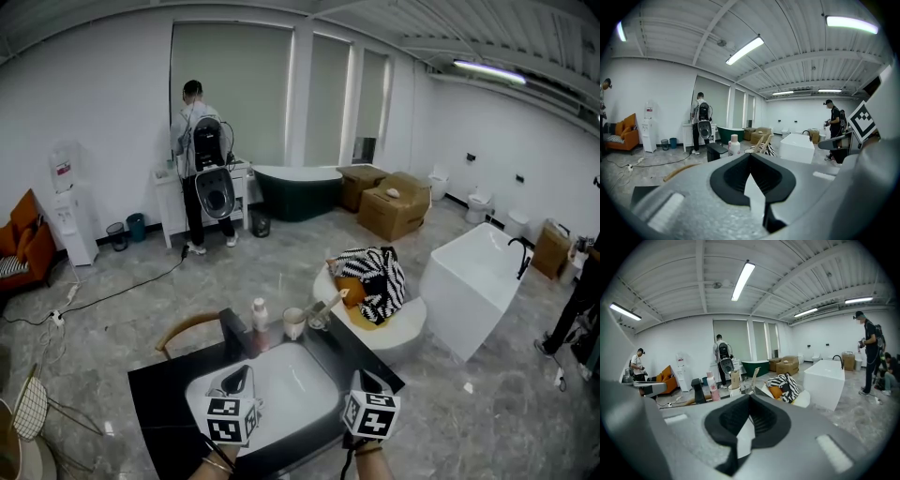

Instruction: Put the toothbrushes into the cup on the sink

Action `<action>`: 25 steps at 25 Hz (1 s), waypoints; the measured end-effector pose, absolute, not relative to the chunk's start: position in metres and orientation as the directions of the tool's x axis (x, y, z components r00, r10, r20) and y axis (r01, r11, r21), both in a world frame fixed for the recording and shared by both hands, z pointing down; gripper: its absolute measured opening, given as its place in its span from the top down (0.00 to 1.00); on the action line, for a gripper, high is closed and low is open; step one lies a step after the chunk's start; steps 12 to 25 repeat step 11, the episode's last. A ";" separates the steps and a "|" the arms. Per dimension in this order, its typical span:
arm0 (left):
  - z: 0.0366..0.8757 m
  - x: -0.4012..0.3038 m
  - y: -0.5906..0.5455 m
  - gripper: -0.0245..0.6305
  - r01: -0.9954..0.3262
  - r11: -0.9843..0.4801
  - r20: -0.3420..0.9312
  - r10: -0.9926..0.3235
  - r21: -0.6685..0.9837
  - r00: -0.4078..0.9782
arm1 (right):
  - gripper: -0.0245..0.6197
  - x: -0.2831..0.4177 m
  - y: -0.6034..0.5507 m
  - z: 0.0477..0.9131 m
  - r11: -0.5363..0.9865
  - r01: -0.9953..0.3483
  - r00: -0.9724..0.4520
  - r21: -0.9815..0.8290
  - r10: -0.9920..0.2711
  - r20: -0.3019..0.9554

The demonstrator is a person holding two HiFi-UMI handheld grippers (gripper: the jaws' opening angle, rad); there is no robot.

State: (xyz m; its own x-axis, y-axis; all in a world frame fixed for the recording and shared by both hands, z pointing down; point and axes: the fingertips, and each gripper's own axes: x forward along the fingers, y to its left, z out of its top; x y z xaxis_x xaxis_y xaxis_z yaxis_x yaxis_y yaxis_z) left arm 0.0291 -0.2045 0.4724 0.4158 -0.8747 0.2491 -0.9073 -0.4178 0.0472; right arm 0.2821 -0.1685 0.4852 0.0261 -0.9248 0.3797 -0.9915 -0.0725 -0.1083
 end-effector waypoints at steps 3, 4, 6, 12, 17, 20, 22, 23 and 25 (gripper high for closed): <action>0.474 0.024 -0.205 0.95 -0.912 -0.407 0.251 -0.879 0.046 0.405 | 0.96 0.280 -0.170 0.486 -0.068 -0.991 0.021 -0.112 -0.925 0.380; 0.474 0.022 -0.206 0.95 -0.913 -0.405 0.252 -0.880 0.047 0.403 | 0.96 0.279 -0.171 0.486 -0.066 -0.991 0.018 -0.113 -0.925 0.379; 0.476 0.019 -0.207 0.95 -0.915 -0.401 0.253 -0.881 0.048 0.400 | 0.96 0.276 -0.174 0.486 -0.061 -0.992 0.014 -0.114 -0.926 0.378; 0.479 0.014 -0.209 0.95 -0.913 -0.404 0.256 -0.879 0.048 0.402 | 0.96 0.268 -0.182 0.486 -0.054 -0.992 0.006 -0.118 -0.927 0.374; 0.479 0.014 -0.209 0.95 -0.913 -0.404 0.256 -0.879 0.048 0.402 | 0.96 0.268 -0.182 0.486 -0.054 -0.992 0.006 -0.118 -0.927 0.374; 0.479 0.014 -0.209 0.95 -0.913 -0.404 0.256 -0.879 0.048 0.402 | 0.96 0.268 -0.182 0.486 -0.054 -0.992 0.006 -0.118 -0.927 0.374; 0.479 0.014 -0.209 0.95 -0.913 -0.404 0.256 -0.879 0.048 0.402 | 0.96 0.268 -0.182 0.486 -0.054 -0.992 0.006 -0.118 -0.927 0.374; 0.479 0.014 -0.209 0.95 -0.913 -0.404 0.256 -0.879 0.048 0.402 | 0.96 0.268 -0.182 0.486 -0.054 -0.992 0.006 -0.118 -0.927 0.374; 0.479 0.014 -0.209 0.95 -0.913 -0.404 0.256 -0.879 0.048 0.402 | 0.96 0.268 -0.182 0.486 -0.054 -0.992 0.006 -0.118 -0.927 0.374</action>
